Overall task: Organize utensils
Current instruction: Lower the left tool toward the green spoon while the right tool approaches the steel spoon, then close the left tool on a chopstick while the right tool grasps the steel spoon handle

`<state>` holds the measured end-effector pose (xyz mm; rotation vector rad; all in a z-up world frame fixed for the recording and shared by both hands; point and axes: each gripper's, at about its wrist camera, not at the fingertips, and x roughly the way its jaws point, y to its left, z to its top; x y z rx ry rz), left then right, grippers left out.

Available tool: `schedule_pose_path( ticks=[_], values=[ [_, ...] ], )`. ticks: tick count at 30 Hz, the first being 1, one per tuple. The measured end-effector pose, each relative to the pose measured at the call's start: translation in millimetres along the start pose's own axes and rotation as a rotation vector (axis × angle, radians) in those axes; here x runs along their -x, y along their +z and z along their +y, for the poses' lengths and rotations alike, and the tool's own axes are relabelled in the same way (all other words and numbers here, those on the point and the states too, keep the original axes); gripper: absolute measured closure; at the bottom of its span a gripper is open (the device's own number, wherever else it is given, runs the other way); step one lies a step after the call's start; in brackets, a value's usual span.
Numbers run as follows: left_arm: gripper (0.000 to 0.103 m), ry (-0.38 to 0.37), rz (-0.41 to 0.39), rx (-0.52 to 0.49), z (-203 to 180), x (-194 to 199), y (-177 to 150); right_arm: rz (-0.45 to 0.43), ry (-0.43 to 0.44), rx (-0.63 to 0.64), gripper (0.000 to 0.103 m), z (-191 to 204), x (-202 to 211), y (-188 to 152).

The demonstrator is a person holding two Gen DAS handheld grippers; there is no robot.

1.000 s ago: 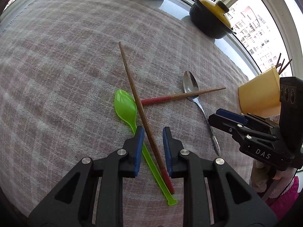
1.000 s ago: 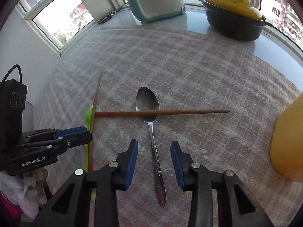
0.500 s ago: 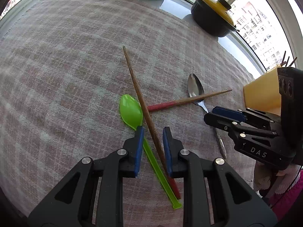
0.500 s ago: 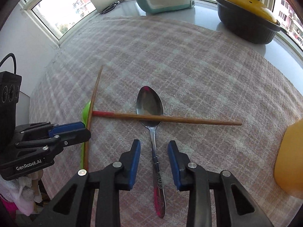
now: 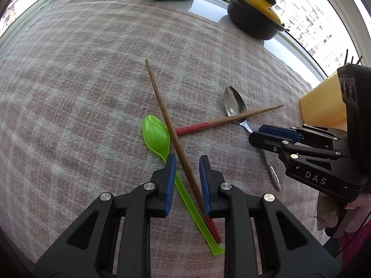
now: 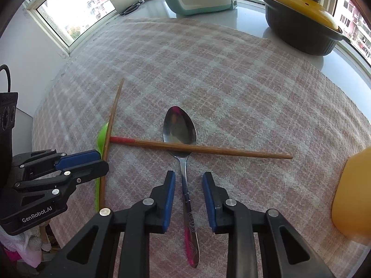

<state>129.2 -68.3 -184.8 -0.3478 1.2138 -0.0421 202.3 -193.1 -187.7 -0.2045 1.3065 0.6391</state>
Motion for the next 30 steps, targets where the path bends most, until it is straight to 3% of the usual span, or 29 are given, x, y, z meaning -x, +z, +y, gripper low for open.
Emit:
schedule_pose_path(
  ticks=[2,14,21,27,30],
  values=[
    [0.089,-0.008,0.009,0.001,-1.2,-1.5,0.4,0.000,0.000,0.000,0.079,0.0,0.1,-0.3],
    [0.089,-0.007,0.042,0.000,-6.7,-15.3,12.3,0.007,-0.012,0.010,0.079,3.9,-1.2,2.0],
    [0.096,-0.033,0.035,0.032,2.3,-15.1,13.2,0.026,-0.077,0.073,0.079,18.7,-6.4,8.8],
    [0.099,-0.049,0.029,0.047,8.6,-11.9,10.7,0.042,-0.130,0.122,0.098,20.8,-6.9,8.3],
    [0.099,-0.060,0.025,0.060,12.4,-9.7,9.7,0.043,-0.120,0.102,0.101,15.9,-5.2,7.5]
  ],
)
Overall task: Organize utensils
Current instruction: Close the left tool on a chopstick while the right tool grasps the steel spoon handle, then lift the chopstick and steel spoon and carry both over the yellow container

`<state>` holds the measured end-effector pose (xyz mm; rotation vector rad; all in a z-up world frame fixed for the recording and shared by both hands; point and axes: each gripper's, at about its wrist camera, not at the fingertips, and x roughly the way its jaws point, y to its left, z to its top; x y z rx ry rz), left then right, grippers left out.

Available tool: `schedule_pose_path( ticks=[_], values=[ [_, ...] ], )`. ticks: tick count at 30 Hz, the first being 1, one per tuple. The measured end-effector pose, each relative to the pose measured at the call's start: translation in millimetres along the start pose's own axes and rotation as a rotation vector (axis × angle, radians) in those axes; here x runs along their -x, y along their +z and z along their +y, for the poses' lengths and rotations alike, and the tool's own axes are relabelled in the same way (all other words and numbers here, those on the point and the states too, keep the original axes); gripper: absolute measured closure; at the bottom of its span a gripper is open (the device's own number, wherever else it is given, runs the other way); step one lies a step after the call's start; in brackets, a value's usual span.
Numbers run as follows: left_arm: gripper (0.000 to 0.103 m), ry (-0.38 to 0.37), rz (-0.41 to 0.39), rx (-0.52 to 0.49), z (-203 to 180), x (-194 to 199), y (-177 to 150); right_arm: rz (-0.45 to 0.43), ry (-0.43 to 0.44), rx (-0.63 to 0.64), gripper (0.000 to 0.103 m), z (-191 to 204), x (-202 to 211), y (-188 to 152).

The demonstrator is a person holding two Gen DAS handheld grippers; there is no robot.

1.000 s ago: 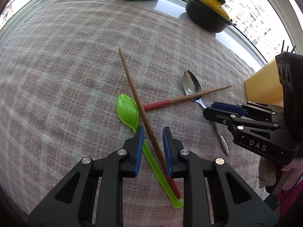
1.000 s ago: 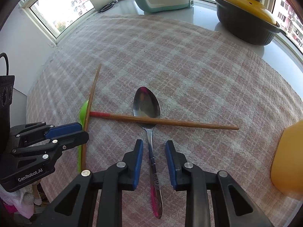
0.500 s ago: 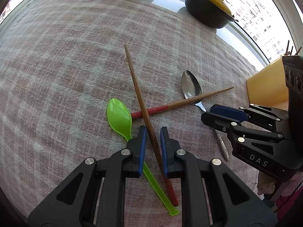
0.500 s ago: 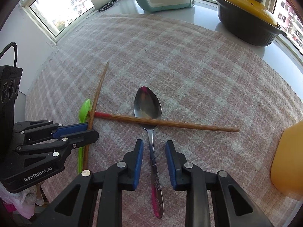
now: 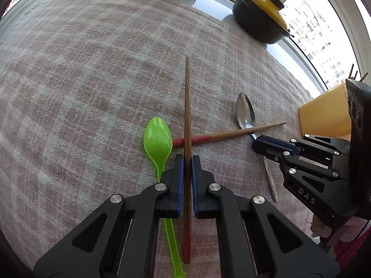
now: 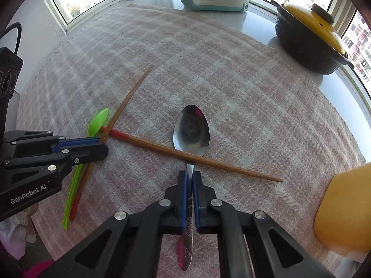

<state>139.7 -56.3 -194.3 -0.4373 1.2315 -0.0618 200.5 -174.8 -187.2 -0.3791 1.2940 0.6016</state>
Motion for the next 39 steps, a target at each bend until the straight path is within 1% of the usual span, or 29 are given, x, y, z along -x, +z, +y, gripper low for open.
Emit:
schedule_pose_path(
  ticks=[7,15,21,28,32,39],
  values=[
    [0.099,-0.019,-0.011,-0.001,-0.6,4.9,0.1,-0.023,0.009,-0.070,0.102,-15.4,9.4,-11.3],
    [0.099,-0.051,-0.035,-0.001,-3.8,17.4,1.5,-0.086,-0.021,-0.153,0.102,-44.1,36.2,-24.2],
    [0.099,-0.076,-0.053,-0.004,-11.1,25.4,2.5,-0.122,-0.038,-0.196,0.102,-56.9,52.6,-34.8],
    [0.099,-0.094,-0.085,-0.047,-29.9,35.7,2.8,-0.143,-0.036,-0.256,0.102,-68.9,63.3,-52.7],
    [0.099,-0.108,-0.091,-0.065,-42.6,35.6,3.5,-0.150,-0.049,-0.285,0.102,-76.0,69.0,-67.2],
    [0.099,-0.143,-0.100,-0.106,-70.1,36.7,2.4,-0.194,-0.046,-0.332,0.102,-86.3,92.3,-93.4]
  ],
)
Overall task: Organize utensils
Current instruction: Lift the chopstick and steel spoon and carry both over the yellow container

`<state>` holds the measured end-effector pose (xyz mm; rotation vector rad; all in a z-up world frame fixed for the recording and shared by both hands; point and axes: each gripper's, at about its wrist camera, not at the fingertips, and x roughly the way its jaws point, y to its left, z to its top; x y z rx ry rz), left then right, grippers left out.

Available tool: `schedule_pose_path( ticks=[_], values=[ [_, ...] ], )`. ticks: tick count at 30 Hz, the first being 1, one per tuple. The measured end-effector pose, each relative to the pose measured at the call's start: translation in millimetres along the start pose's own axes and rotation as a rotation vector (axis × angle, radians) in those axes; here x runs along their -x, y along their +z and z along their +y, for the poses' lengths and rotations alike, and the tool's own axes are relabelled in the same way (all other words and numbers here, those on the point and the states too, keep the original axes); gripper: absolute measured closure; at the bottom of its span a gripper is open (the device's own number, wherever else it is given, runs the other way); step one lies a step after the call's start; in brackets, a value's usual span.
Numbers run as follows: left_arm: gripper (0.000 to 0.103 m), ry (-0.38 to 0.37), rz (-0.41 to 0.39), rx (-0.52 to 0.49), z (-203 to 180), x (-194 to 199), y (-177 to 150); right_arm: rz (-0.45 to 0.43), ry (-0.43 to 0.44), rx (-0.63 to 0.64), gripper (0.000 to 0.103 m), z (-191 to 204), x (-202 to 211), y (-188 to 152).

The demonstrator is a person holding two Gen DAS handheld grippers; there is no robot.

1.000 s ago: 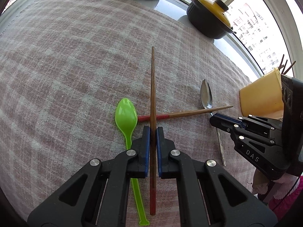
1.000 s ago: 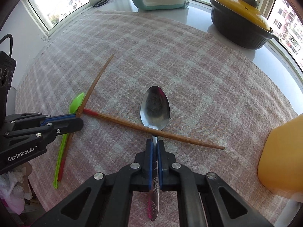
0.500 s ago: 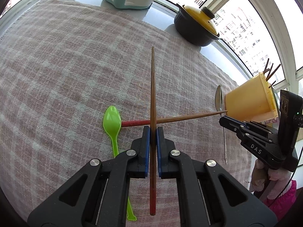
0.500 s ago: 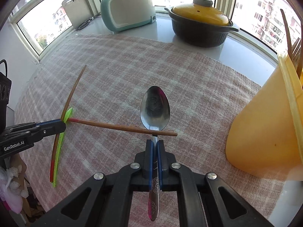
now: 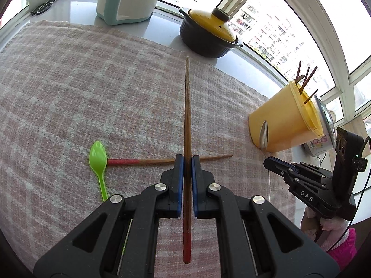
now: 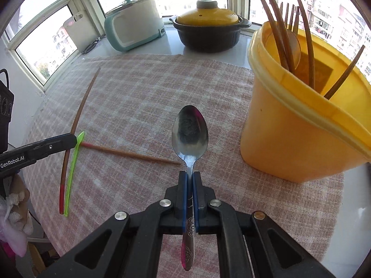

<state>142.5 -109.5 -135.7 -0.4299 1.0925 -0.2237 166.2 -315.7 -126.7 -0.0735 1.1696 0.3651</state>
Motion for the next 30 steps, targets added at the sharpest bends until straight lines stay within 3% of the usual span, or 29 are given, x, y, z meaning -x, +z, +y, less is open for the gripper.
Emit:
schedule_pose_path(
  ticks=[14,30],
  values=[
    [0.099,-0.095,-0.115,-0.108,-73.8,31.1,17.5,-0.159,0.066,-0.091,0.102,-28.5,71.1,-12.5],
    [0.099,-0.151,-0.167,-0.162,-121.0,40.3,34.2,-0.210,0.141,-0.085,0.102,-30.9,104.4,-25.8]
  ],
)
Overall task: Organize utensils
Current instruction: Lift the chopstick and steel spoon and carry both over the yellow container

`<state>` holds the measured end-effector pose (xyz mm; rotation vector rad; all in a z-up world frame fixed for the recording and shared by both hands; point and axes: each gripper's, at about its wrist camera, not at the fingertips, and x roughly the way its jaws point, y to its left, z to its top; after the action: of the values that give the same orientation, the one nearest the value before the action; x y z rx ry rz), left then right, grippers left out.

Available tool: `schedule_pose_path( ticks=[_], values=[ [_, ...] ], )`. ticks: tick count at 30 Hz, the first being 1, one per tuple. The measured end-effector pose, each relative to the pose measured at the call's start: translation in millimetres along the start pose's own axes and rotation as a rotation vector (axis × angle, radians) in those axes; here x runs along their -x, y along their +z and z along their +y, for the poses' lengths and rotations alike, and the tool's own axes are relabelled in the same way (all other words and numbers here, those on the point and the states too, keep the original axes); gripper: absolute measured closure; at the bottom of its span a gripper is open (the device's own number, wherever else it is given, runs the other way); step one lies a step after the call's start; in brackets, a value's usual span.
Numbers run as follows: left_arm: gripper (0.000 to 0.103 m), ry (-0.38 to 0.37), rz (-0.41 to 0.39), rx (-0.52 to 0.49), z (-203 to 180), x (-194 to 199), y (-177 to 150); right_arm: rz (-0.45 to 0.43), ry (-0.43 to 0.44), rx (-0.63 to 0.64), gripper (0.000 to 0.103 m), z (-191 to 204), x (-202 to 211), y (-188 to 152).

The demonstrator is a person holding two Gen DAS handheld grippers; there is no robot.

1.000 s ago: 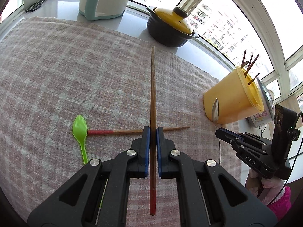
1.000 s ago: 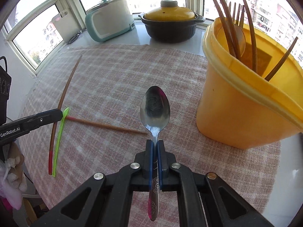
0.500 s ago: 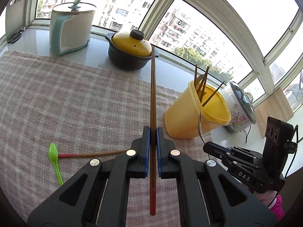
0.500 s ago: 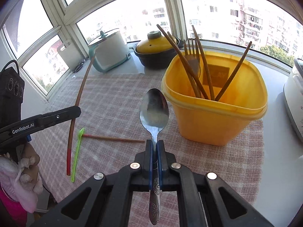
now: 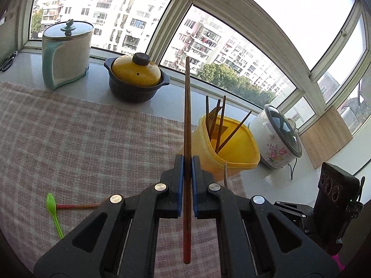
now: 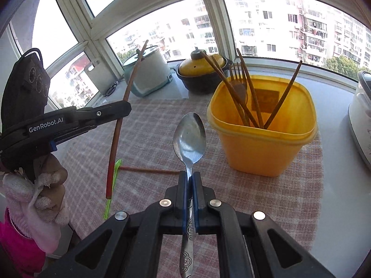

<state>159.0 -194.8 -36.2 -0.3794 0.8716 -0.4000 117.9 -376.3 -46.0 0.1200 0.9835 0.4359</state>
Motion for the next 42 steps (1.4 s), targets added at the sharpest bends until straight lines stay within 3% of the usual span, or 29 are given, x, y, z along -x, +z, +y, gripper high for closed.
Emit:
schedule_pose_path(
  ticks=[12,23,42],
  values=[
    [0.099,-0.041,-0.061,-0.020,-28.8,-4.6,26.7,-0.122,-0.018,-0.018,0.102,-16.1,30.1,29.7],
    [0.099,-0.053,-0.101,-0.032,-55.3,-25.7,49.7,-0.224,-0.038,-0.098,0.102,-54.7,34.0,70.6],
    [0.099,-0.013,-0.150,-0.040,-72.3,-83.2,73.5,-0.235,-0.138,-0.114,0.102,-93.3,3.0,104.3]
  ],
)
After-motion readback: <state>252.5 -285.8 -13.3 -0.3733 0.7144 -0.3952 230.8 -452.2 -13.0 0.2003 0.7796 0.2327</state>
